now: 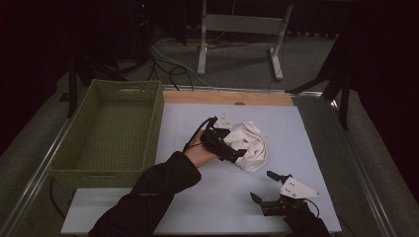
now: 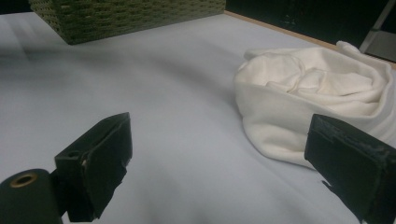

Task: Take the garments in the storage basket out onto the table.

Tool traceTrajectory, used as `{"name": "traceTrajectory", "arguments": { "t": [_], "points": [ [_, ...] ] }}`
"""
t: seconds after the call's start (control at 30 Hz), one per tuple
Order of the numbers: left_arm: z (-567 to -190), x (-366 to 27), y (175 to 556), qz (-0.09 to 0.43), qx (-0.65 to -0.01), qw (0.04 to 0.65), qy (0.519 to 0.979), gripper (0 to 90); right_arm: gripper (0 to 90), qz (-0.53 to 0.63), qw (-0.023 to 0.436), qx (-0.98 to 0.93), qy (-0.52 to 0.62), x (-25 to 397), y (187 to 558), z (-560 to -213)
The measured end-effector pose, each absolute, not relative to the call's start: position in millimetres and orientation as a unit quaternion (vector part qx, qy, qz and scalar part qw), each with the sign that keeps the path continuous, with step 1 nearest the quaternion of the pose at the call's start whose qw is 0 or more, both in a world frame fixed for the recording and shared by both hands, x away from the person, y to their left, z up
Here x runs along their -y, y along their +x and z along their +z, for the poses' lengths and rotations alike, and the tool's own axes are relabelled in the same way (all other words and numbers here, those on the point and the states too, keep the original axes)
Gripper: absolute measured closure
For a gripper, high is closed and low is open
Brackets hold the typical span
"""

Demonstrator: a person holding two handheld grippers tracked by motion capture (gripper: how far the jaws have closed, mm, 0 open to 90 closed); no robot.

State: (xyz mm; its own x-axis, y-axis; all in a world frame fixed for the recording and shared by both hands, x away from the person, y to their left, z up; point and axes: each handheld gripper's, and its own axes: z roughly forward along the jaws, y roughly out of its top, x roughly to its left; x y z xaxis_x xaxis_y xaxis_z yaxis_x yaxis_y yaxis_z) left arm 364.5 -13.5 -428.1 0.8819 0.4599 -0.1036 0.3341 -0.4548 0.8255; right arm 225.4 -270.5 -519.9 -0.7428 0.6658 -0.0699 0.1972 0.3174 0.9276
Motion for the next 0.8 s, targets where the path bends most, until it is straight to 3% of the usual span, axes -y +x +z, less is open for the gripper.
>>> {"name": "traceTrajectory", "arguments": {
  "t": [0.8],
  "points": [
    [-415.1,-28.8,347.5,0.049,-0.202,0.479,0.853,0.2,7.6,0.512,0.232,-0.781,0.273,269.3,224.9,-518.9]
  ]
}}
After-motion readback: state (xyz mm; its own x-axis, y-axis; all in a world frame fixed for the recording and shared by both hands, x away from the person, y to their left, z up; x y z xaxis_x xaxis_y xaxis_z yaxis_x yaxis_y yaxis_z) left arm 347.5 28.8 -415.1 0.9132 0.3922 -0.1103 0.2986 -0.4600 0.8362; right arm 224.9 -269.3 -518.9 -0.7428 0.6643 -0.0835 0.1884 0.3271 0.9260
